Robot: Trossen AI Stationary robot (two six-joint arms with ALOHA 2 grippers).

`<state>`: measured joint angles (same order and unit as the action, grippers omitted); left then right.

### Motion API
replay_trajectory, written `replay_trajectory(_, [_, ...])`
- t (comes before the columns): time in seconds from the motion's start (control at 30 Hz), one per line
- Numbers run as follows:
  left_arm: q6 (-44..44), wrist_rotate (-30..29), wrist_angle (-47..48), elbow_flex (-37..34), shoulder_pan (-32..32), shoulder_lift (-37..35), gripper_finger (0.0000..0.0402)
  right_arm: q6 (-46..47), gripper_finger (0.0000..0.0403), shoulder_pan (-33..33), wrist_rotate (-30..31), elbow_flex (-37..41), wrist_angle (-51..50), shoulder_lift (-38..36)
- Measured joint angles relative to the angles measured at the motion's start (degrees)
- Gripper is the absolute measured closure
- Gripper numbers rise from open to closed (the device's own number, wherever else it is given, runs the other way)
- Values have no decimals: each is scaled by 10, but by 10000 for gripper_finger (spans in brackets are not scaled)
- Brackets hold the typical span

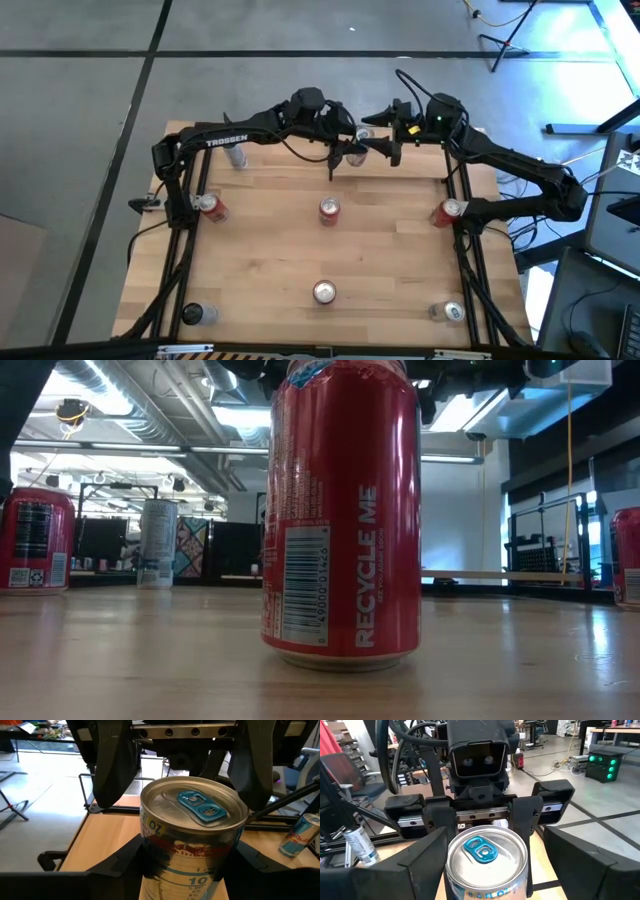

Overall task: Place canned beverage on shelf
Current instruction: Put the top blue soda can on the shelf

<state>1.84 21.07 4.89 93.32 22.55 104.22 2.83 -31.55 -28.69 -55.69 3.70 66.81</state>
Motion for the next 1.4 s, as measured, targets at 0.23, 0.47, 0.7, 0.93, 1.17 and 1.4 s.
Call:
replay_trajectory(0.23, [-4,-3,-10,1,0,0,217,54,69,0,-5,2,22,-2])
replay_trajectory(0.47, [-6,-5,-17,4,2,-4,217,44,42,1,-9,4,2,-1])
replay_trajectory(0.7, [-13,5,-12,4,3,-4,217,29,47,1,16,3,59,-1])
replay_trajectory(0.93, [-13,8,-11,3,3,-3,217,24,105,1,18,3,43,7])
replay_trajectory(1.17, [-14,8,-12,3,4,-3,198,12,193,1,17,3,52,10])
replay_trajectory(1.4, [-29,-7,29,3,7,-23,113,14,198,1,21,3,53,10])
